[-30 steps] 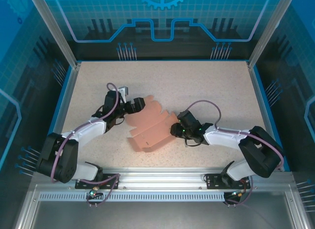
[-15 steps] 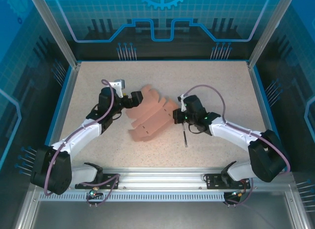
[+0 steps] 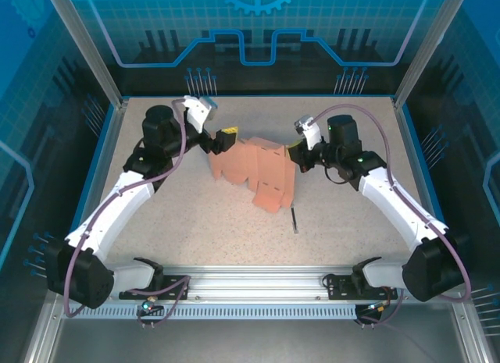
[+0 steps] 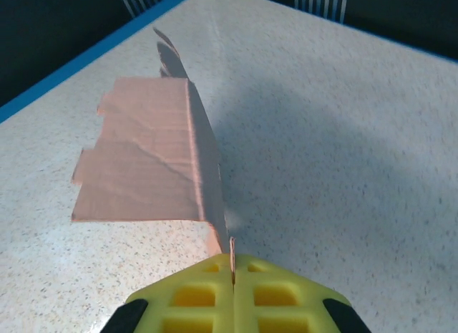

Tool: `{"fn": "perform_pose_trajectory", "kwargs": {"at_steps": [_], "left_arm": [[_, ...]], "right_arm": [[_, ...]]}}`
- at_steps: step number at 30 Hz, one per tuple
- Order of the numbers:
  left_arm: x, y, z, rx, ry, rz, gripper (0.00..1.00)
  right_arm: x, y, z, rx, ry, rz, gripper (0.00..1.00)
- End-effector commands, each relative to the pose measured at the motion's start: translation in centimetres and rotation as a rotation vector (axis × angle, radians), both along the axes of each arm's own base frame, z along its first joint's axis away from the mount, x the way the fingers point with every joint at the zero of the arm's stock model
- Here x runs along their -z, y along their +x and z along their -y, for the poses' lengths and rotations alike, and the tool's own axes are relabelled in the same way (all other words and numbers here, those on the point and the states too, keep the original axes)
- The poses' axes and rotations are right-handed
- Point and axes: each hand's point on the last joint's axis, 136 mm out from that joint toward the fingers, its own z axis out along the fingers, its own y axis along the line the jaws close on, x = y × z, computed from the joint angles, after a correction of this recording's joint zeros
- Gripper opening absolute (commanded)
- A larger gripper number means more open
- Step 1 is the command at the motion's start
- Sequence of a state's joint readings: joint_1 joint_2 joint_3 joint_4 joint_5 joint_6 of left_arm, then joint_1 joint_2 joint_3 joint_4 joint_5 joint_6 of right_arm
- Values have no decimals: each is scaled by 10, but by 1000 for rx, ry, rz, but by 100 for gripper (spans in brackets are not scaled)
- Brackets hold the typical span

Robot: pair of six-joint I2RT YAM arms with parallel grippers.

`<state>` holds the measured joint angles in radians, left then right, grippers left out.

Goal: Fold the paper box

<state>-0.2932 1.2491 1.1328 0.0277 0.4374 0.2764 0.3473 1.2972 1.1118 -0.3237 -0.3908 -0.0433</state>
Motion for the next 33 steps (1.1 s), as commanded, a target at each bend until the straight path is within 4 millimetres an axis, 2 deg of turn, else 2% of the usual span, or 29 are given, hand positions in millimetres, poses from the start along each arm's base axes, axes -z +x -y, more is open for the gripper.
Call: {"fn": "perform_pose_trajectory", "kwargs": {"at_steps": [1,6,12,22,27,33], "left_arm": [[9,-42,26,296,241,119,95],[9,-66,33,421,348,153,97],[22,-78,45,476,429,172,99],[50,-41,69,414,646,311,97],[59,-25,81,404,669,309,85],[59,-26,88,430,620,229,57]], "right_arm": [[-17,-10,-7,-134,-19,15,0],[-34,-4,-7,-127,10,16,0],[-43,2,-12,-124,35,-27,0],[-53,-5,-19,-167,75,-58,0],[-50,-11,-22,-194,73,-65,0],[-45,-15,-19,-205,38,-43,0]]}}
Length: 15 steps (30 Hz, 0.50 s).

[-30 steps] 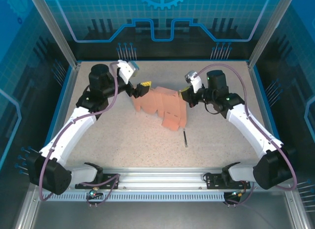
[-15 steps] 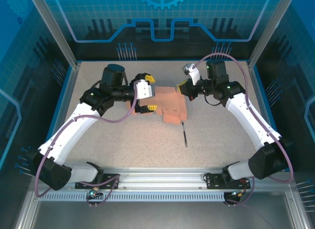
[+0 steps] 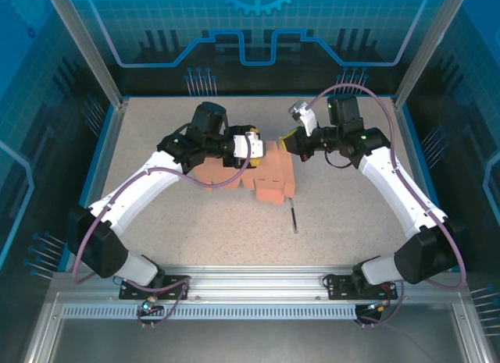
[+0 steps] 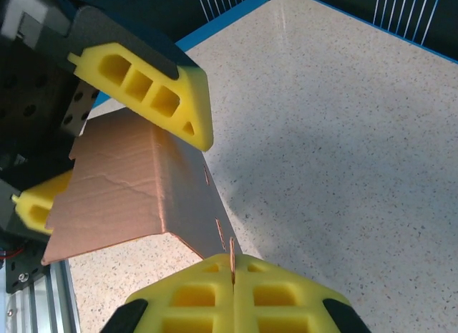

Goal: Fold the paper box

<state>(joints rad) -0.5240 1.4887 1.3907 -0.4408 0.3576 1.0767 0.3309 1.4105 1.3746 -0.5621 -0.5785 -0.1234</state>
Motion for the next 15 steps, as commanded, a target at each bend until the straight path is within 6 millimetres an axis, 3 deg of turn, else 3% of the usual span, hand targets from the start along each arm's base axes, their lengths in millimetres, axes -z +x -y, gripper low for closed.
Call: {"fn": "perform_pose_trajectory", "kwargs": {"at_steps": [1,7,12,14,15], "left_arm": [[-18,-1,7,3,-33,-12,53],[-19,-8,6,-16,-63,-112,27],[-26,-14,-2,-29,-100,-160,0],[-32,-13,-9,-50,-119,-169,0],[-37,-14,-13,-54,-135,-178,0]], "right_arm": [[-5,-8,0,-34,-2,23,0],[-5,-2,0,-43,-33,63,0],[-15,2,-3,-64,-27,113,0],[-22,2,-3,-70,-29,142,2],[-26,2,-3,-72,-33,162,8]]}}
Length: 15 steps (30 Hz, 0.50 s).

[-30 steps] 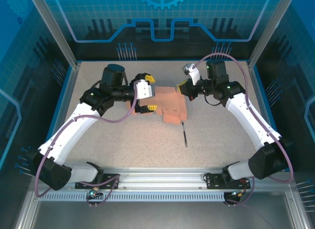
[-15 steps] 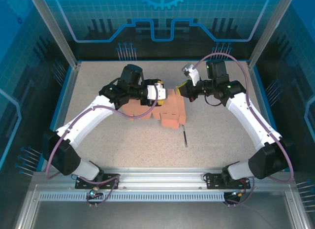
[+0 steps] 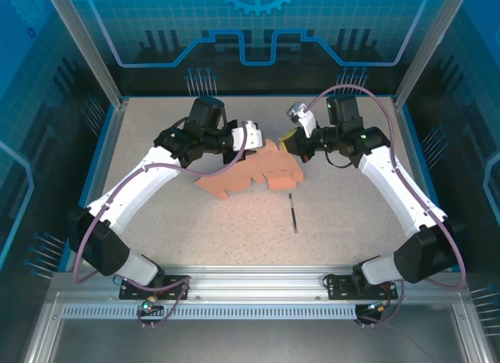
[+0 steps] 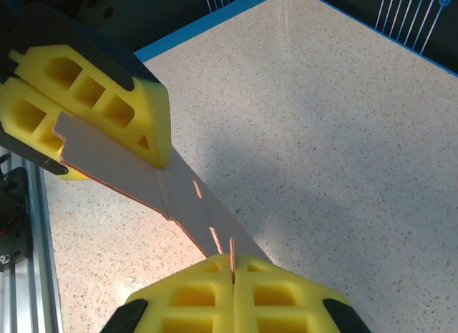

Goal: Fold the paper box

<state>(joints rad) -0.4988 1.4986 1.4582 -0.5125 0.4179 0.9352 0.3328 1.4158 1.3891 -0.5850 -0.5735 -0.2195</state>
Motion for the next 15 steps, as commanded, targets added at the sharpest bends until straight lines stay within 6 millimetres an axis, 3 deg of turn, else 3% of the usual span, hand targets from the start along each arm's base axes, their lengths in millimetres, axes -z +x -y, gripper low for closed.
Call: {"fn": "perform_pose_trajectory", "kwargs": {"at_steps": [1,3,6,9,15], "left_arm": [[-27,-13,-14,-8,-71,-49,0],[-39,-20,-21,-3,-120,-86,0],[-61,-30,-32,14,-218,-135,0],[-77,-34,-40,14,-295,-165,0],[-89,-35,-47,13,-365,-196,0]], "right_arm": [[-29,3,-1,-28,5,116,16],[-37,1,5,-26,-6,171,38],[-53,-7,13,-49,43,259,56],[-61,-16,14,-101,81,310,66],[-57,-35,10,-193,108,342,70]]}}
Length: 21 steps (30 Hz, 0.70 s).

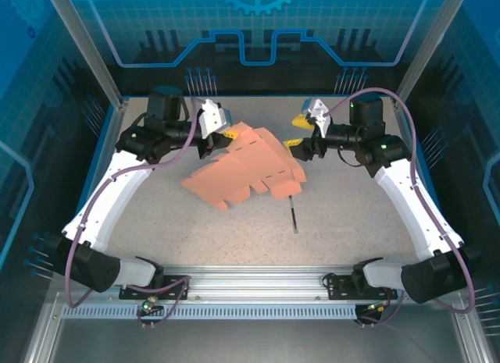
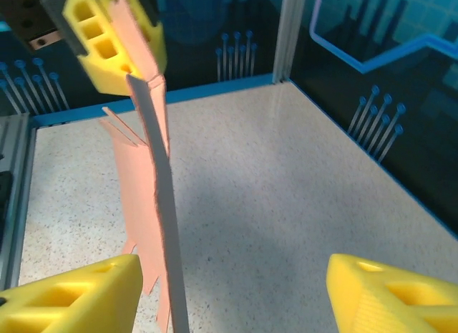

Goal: Fold the paper box

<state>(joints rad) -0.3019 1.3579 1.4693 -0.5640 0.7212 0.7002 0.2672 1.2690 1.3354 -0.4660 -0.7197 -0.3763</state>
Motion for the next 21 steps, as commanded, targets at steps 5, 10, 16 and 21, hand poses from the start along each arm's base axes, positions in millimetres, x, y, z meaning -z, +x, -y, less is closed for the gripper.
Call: {"fn": "perform_pose_trajectory", "kwargs": {"at_steps": [5,10,16,21], "left_arm": [[-30,-12,5,71,-132,-30,0],[-30,-12,6,77,-137,-33,0],[-26,-10,5,70,-132,-43,0],[-17,-5,5,56,-125,-58,11]], "right_arm": [[10,-21,-7,-118,49,4,66],[17,-23,-6,-113,54,3,38],[15,-25,-7,-130,68,-1,13],[14,-28,-8,-141,81,-13,0]]}}
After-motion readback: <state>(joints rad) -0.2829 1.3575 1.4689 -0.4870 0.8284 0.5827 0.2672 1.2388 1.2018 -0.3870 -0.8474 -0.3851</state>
